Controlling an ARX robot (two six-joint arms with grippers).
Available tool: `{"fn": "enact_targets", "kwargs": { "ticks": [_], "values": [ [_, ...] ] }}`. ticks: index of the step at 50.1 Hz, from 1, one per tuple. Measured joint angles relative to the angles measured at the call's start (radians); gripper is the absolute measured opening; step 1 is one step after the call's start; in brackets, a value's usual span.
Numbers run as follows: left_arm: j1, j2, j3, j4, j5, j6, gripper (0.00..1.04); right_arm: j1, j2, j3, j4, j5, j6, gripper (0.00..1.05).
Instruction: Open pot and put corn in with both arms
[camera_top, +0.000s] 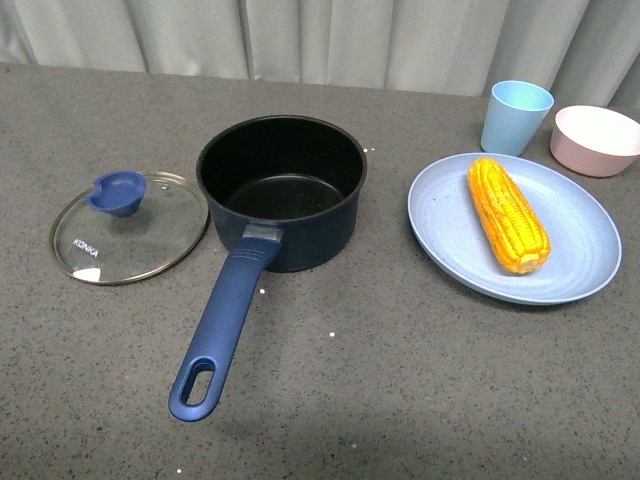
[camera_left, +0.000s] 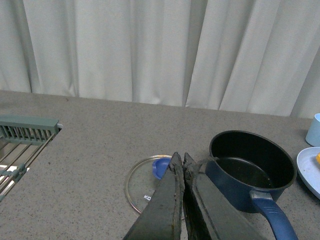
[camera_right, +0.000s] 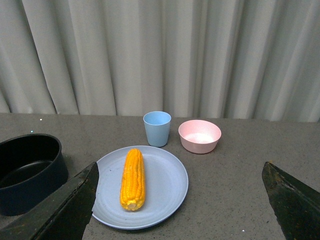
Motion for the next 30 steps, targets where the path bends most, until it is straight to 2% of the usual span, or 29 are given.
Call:
{"fn": "enact_targets", "kwargs": {
  "ticks": [10,15,22,27,30],
  "values": [
    [0.0,-0.043,0.0,-0.044,0.0,0.0,0.04,0.0,0.0,0.0,0.0,0.0,0.0,0.96],
    [0.0,-0.18,0.0,-0.204,0.0,0.0,0.04,0.0,0.0,0.0,0.0,0.0,0.0,0.96],
    [0.0,-0.206,0.0,-0.214,0.0,0.0,0.04,0.0,0.0,0.0,0.0,0.0,0.0,0.96],
    [0.0,-0.207,0.0,-0.215,0.0,0.0,0.19,0.0,0.0,0.0,0.0,0.0,0.0,0.96],
    [0.0,-0.207,0.0,-0.216,0.0,0.0,0.33,0.0,0.0,0.0,0.0,0.0,0.0,0.96]
  ]
}}
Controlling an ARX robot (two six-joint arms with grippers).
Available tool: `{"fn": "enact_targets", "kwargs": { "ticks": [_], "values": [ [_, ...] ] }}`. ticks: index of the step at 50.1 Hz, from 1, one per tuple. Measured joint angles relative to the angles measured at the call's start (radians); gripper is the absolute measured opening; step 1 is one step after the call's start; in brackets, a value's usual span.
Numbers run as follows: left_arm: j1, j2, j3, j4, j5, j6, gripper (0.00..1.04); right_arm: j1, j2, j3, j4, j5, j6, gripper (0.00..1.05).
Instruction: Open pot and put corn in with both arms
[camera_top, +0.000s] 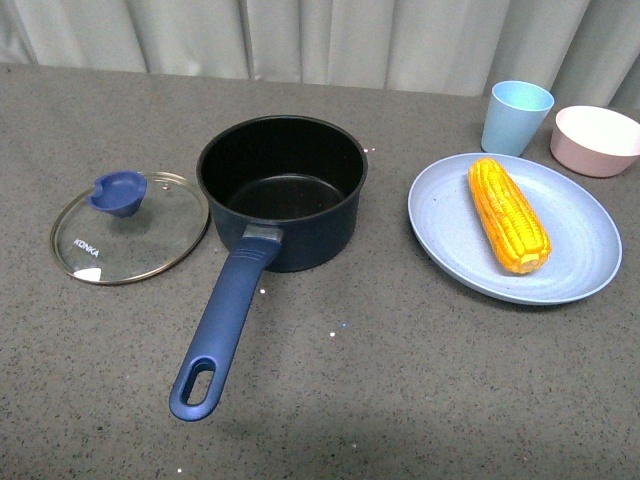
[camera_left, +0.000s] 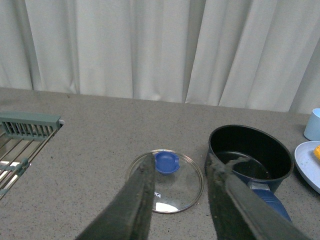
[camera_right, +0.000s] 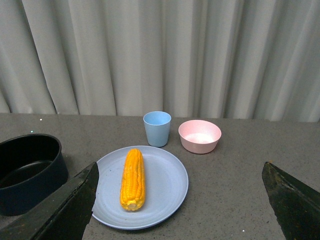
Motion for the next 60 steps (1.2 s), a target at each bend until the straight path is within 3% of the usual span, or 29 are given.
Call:
{"fn": "enact_targets", "kwargs": {
  "ticks": [8,17,23,26,29,36,42,49,60],
  "values": [
    [0.0,0.0,0.0,0.0,0.0,0.0,0.58,0.0,0.0,0.0,0.0,0.0,0.0,0.96],
    [0.0,0.0,0.0,0.0,0.0,0.0,1.0,0.0,0.0,0.0,0.0,0.0,0.0,0.96],
    [0.0,0.0,0.0,0.0,0.0,0.002,0.98,0.0,0.0,0.0,0.0,0.0,0.0,0.96],
    [0.0,0.0,0.0,0.0,0.0,0.002,0.98,0.009,0.047,0.013,-0.018,0.043,-0.069,0.96],
    [0.0,0.0,0.0,0.0,0.0,0.003,0.98,0.011,0.151,0.031,0.016,0.019,-0.12,0.96],
    [0.0,0.0,0.0,0.0,0.0,0.003,0.98,0.019,0.641,0.105,0.339,-0.068,-0.188,0.96],
    [0.0,-0.001,0.0,0.0,0.0,0.003,0.98,0.021,1.098,0.243,0.529,-0.04,-0.203,0.96],
    [0.0,-0.001,0.0,0.0,0.0,0.003,0.98,0.024,1.534,0.423,0.518,-0.003,-0.166,0.96],
    [0.0,-0.001,0.0,0.0,0.0,0.003,0.98,0.056,1.789,0.619,0.425,0.033,-0.092,0.96]
  ]
}}
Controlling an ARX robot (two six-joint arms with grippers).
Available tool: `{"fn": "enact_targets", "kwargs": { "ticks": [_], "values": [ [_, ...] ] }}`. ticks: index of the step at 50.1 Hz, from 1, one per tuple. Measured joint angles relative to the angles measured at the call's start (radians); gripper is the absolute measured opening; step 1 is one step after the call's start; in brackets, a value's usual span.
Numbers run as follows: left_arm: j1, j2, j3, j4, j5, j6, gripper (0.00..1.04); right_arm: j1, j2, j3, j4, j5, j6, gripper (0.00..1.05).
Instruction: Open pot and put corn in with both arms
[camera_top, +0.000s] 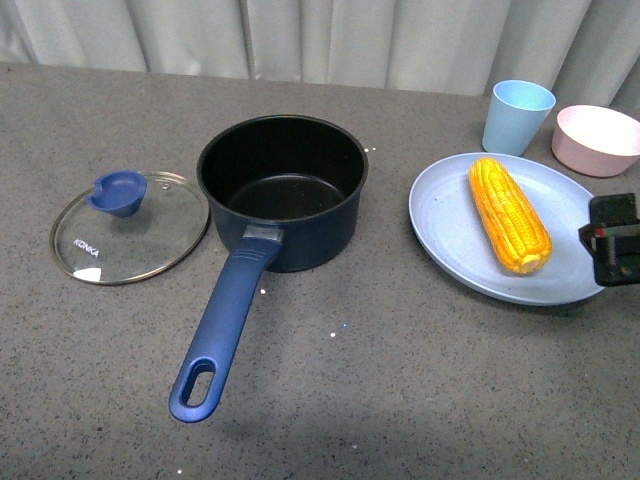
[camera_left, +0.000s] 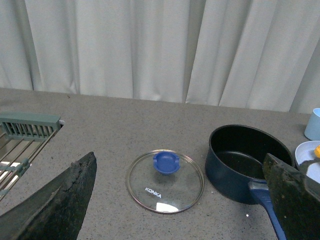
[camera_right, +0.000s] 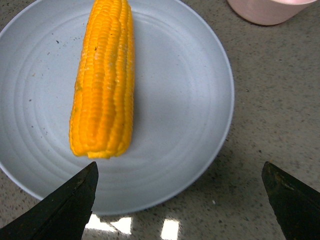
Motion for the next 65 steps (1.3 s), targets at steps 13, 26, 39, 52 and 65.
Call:
{"fn": "enact_targets", "kwargs": {
  "ticks": [13,26,39,52,65],
  "values": [
    [0.0,0.0,0.0,0.0,0.0,0.0,0.98,0.035,0.132,0.153,-0.054,0.006,0.086,0.96],
    [0.0,0.0,0.0,0.0,0.0,0.0,0.98,0.071,0.208,0.241,-0.099,0.012,0.146,0.96],
    [0.0,0.0,0.0,0.0,0.0,0.0,0.98,0.098,0.28,0.306,-0.159,0.016,0.183,0.96],
    [0.0,0.0,0.0,0.0,0.0,0.0,0.98,0.109,0.31,0.348,-0.193,0.003,0.209,0.73],
    [0.0,0.0,0.0,0.0,0.0,0.0,0.98,0.117,0.311,0.35,-0.209,-0.027,0.22,0.32]
  ]
}}
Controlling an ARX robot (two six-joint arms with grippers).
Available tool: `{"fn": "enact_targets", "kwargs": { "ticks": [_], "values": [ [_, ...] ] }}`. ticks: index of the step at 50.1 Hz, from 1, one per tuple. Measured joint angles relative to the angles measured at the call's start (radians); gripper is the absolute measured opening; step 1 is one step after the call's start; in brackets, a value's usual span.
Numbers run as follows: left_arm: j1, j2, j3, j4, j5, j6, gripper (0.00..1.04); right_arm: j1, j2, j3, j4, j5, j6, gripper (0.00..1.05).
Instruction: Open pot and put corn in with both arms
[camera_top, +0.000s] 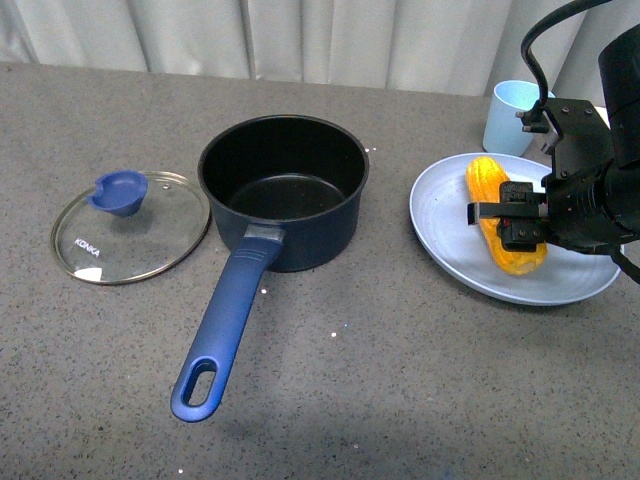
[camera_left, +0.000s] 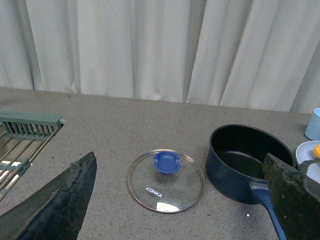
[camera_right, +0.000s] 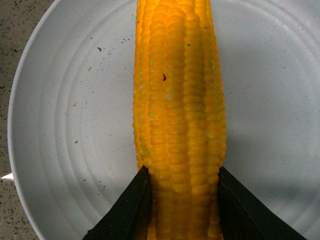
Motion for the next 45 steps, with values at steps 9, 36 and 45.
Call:
{"fn": "enact_targets", "kwargs": {
  "ticks": [9,36,45],
  "values": [
    [0.0,0.0,0.0,0.0,0.0,0.0,0.98,-0.003,-0.026,-0.013,-0.002,-0.051,0.019,0.21],
    [0.0,0.0,0.0,0.0,0.0,0.0,0.98,0.172,-0.198,0.083,-0.019,-0.428,0.358,0.15],
    [0.0,0.0,0.0,0.0,0.0,0.0,0.98,0.218,-0.137,0.162,-0.039,-0.407,0.436,0.14]
  ]
}}
